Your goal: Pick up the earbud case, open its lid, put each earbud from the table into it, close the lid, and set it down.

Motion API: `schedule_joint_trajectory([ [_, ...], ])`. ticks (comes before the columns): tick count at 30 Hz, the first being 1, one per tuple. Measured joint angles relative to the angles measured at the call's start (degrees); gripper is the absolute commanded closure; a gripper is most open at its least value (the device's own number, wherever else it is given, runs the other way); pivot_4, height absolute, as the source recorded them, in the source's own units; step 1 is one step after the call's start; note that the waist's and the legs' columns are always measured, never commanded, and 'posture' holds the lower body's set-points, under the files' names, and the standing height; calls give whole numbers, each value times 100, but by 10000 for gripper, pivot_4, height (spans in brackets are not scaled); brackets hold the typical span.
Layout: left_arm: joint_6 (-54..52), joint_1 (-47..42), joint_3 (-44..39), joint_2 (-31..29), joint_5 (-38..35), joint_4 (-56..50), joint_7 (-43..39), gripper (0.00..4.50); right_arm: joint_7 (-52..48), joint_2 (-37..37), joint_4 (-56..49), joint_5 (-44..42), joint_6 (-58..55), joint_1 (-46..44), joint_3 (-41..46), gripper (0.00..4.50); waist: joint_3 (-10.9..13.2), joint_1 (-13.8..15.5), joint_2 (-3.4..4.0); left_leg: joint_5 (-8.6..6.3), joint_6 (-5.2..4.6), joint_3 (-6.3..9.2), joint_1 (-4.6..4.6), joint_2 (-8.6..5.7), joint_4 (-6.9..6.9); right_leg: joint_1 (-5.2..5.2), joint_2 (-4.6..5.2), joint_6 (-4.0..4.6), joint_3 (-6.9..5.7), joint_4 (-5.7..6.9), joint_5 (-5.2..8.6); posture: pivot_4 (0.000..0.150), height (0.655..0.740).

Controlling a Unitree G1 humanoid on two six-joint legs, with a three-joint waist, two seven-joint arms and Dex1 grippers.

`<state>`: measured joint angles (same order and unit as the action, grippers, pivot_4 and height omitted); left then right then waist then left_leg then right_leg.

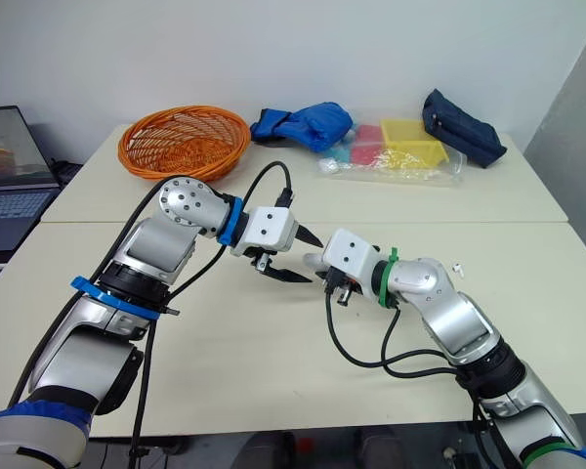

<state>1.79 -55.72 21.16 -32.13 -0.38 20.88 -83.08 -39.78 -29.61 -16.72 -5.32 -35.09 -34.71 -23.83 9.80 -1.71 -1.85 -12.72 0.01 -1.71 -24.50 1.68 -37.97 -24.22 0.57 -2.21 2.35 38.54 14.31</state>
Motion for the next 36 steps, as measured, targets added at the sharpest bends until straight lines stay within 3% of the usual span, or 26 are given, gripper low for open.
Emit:
schedule_joint_trajectory([
  [20, 233, -111, -3, 104, 79, 182, -7, 11125, -191, 43, -108, 198, -68, 100, -5, 36990, 0, 0, 0, 0, 0, 1, 6, 1, -5, -4, -4, 6, 1, 22, 4, 1500, 7400],
  [23, 232, -111, -3, 103, 80, 182, -11, 16119, -191, 55, -112, 197, -84, 99, -3, 36990, 0, 0, 0, 0, 0, 1, 6, 1, -5, -4, -4, 7, 1, 22, 5, 1500, 7400],
  [30, 199, -89, 26, 88, 140, 168, -105, 36650, -159, 69, -116, 206, -144, 93, 60, 36990, 0, 1, 0, 0, 0, 1, 6, 1, -5, -4, -4, 7, 1, 22, 4, 1500, 7400],
  [36, 193, -90, 37, 96, 160, 168, -109, 37595, -179, 66, -128, 206, -180, 93, 59, 36990, 0, 0, 0, 0, 0, 1, 6, 1, -5, -4, -4, 7, 1, 23, 5, 1500, 7400],
])
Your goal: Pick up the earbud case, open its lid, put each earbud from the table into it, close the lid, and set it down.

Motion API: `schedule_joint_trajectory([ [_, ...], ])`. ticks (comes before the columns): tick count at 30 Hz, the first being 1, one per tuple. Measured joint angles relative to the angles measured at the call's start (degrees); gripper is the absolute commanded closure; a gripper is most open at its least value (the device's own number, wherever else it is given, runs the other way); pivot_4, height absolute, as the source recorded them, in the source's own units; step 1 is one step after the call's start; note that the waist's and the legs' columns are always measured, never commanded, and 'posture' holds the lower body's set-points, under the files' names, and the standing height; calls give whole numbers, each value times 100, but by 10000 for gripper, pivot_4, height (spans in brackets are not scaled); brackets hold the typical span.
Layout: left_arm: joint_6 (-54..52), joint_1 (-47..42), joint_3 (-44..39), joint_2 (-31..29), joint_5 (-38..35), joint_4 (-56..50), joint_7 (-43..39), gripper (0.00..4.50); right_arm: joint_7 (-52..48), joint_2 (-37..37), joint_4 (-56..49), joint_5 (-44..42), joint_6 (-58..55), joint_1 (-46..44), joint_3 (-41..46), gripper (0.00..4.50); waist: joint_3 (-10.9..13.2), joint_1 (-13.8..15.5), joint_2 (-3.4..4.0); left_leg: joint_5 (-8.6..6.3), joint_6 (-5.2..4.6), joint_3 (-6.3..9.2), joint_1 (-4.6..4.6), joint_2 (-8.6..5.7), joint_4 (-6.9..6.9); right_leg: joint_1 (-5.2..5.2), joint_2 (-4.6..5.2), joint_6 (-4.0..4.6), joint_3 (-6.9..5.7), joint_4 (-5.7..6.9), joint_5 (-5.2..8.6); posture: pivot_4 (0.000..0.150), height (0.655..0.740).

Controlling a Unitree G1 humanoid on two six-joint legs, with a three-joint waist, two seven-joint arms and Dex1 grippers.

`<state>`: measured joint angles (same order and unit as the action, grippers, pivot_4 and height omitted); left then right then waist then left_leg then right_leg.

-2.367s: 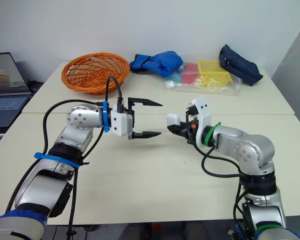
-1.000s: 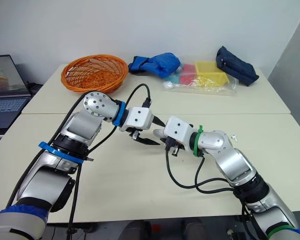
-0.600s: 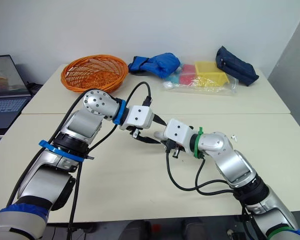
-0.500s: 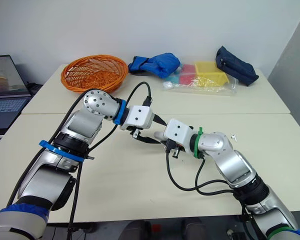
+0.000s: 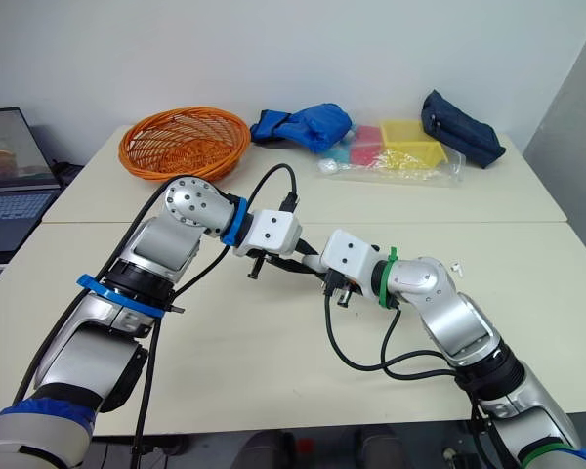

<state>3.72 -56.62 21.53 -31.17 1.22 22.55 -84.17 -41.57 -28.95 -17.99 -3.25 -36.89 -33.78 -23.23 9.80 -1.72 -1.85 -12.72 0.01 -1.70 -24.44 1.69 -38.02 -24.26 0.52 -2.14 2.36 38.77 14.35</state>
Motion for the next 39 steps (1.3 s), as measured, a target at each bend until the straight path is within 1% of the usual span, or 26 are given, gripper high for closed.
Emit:
schedule_joint_trajectory([
  [17, -267, -2, 0, 12, -32, -63, -28, 37595, -81, -39, 0, 0, -8, -32, 2, 36990, 0, 0, 0, 0, 0, 1, 0, 0, 0, 0, 0, 0, 0, 1, 0, 1500, 7400],
  [28, -638, 2, 0, -22, -69, -250, -44, 37595, -139, -64, 1, -7, -1, -66, 26, 36990, 0, 0, 0, 0, 0, 1, 0, 0, 0, 0, 0, 0, 0, 1, 0, 1500, 7400],
  [30, -715, 9, 0, -35, -71, -314, -51, 37595, -177, -64, 1, -10, 0, -69, 43, 29616, 0, 0, 0, 0, 0, 2, 0, 0, 0, 0, 0, 0, 0, 1, 0, 1500, 7400],
  [31, -755, 10, 0, -45, -98, -347, -58, 37595, -188, -66, 1, -7, 6, -69, 41, 27434, 0, 0, 0, 0, 0, 2, 0, 0, 0, 0, 0, 0, 0, 1, 0, 1500, 7400],
  [34, -818, 11, 0, -47, -120, -377, -66, 37595, -216, -65, 1, -11, 16, -72, 42, 17401, 0, 0, 0, 0, 0, 2, 0, 0, 0, -1, 0, 0, 1, 1, 0, 1500, 7400],
  [35, -819, 11, 0, -47, -121, -377, -63, 37595, -219, -65, 1, -11, 16, -72, 43, 13163, 0, 0, 0, 0, 0, 2, 0, 0, 0, 0, 0, 0, 1, 1, 0, 1500, 7400],
  [36, -822, 11, 0, -47, -122, -377, -60, 37595, -221, -65, 1, -11, 16, -72, 45, 9904, 0, 0, 0, 0, 0, 2, 0, 0, 0, -1, 0, 0, 1, 1, 1, 1500, 7400],
  [37, -832, 11, 0, -46, -125, -377, -50, 37595, -229, -66, 1, -16, 16, -73, 55, 5250, 0, 0, 0, 0, 0, 2, 0, 0, 0, -1, 0, 0, 0, 2, 0, 1500, 7400],
  [38, -833, 11, 0, -45, -125, -376, -48, 37595, -230, -66, 1, -17, 16, -73, 63, 2161, 0, 0, 0, 0, 0, 2, 0, 0, 0, -1, 0, 0, 0, 2, 0, 1500, 7400],
  [39, -840, 10, 0, -43, -126, -376, -39, 37595, -241, -77, -3, -24, 13, -73, 80, 241, 0, 0, 0, 0, 0, 2, 0, 0, 0, -1, 0, 0, 1, 2, 0, 1500, 7400],
])
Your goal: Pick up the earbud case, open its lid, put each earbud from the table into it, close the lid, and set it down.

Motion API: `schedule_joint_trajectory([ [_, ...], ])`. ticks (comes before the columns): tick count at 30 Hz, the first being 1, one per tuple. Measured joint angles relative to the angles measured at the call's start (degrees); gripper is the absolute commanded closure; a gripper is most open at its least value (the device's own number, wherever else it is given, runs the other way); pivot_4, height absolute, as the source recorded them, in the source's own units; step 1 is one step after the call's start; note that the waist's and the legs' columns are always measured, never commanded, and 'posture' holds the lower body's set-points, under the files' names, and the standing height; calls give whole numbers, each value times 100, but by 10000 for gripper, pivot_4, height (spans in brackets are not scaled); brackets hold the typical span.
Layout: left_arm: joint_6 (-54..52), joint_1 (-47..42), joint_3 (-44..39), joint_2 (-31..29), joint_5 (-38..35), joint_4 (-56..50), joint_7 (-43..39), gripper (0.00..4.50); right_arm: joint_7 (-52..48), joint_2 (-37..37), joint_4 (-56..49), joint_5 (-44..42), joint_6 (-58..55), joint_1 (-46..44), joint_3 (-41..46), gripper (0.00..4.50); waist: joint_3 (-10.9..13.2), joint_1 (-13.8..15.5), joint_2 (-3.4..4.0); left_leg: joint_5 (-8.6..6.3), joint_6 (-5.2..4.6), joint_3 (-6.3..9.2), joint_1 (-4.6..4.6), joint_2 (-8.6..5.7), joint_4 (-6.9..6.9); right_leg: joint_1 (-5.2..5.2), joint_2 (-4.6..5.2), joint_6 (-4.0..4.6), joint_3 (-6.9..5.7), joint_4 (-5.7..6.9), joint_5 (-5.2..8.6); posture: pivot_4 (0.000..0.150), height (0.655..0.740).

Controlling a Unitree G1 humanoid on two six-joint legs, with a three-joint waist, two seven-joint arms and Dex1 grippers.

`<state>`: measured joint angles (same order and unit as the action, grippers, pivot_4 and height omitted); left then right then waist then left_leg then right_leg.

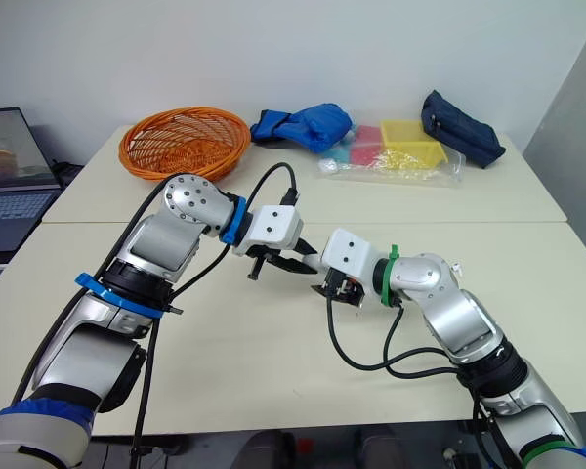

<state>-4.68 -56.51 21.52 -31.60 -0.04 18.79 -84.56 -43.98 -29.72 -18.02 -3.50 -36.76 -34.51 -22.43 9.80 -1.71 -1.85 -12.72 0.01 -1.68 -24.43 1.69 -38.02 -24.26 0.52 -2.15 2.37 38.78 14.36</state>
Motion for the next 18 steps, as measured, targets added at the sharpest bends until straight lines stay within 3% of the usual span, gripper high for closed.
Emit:
schedule_joint_trajectory([
  [7, -359, 238, -199, 10, -326, -28, 6, 37595, -345, -498, -674, -639, -404, 230, 904, 241, 0, 3, 0, 0, 0, 5, 0, 2, 2, 1, 1, 0, 0, -3, 1, 1500, 7400],
  [12, -2411, 684, -1030, 94, -1678, -163, 115, 37595, -228, -101, -1454, -2289, -1387, 700, 2532, 241, 3, -14, -2, 0, 0, 18, 1, 14, 0, -1, -3, 2, -7, 12, 2, 1500, 7400],
  [18, -4202, 867, -1658, 222, -2729, -859, 666, 37595, 31, -245, -1640, -2896, -1739, 390, 2836, 241, 3, -15, -1, 0, 0, 3, 35, 11, -1, 20, 2, 1, 10, 15, 2, 1500, 7400],
])
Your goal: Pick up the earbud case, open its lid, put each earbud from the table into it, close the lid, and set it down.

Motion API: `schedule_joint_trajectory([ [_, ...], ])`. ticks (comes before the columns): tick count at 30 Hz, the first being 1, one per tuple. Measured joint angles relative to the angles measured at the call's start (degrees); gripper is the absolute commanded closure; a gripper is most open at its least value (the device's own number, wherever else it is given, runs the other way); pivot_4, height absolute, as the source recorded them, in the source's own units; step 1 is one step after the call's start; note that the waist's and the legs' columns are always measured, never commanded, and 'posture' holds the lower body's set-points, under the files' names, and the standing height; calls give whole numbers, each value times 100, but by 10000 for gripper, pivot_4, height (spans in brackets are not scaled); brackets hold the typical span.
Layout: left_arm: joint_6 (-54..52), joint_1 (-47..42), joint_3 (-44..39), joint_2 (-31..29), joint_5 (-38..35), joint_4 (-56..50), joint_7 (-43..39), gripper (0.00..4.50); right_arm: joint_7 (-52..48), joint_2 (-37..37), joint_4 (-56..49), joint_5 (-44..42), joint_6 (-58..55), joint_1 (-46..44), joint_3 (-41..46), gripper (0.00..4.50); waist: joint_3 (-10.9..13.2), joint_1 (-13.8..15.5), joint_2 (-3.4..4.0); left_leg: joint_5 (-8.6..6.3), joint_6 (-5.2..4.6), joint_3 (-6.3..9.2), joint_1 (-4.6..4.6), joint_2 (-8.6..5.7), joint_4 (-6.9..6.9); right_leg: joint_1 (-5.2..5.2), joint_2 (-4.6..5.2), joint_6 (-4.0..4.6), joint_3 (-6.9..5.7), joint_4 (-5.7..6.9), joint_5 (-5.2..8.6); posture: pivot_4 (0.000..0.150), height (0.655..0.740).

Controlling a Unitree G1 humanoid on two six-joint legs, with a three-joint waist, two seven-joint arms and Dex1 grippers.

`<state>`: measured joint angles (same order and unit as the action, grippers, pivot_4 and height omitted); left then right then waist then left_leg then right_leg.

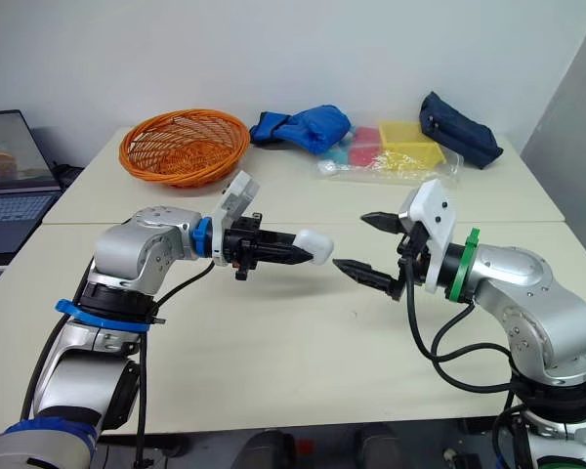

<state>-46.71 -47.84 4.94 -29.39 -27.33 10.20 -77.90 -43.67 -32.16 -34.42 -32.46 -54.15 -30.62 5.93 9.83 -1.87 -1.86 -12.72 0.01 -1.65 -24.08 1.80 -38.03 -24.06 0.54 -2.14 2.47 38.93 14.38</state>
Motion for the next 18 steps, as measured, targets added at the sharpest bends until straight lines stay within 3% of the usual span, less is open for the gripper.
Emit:
schedule_joint_trajectory([
  [7, -571, 261, -58, 38, -419, -510, 401, 37595, 266, -148, 205, 398, 320, -286, -760, 241, 0, 7, 0, 0, 0, -2, -2, -4, 9, -4, -3, 7, -1, -3, 4, 1500, 7400],
  [18, -525, 474, -17, -190, -453, -851, 461, 37595, 266, -259, 568, 535, 670, -417, -947, 241, 0, 10, 0, 0, 0, -1, -4, -3, 11, -6, -2, 8, -2, -6, 5, 1500, 7400],
])
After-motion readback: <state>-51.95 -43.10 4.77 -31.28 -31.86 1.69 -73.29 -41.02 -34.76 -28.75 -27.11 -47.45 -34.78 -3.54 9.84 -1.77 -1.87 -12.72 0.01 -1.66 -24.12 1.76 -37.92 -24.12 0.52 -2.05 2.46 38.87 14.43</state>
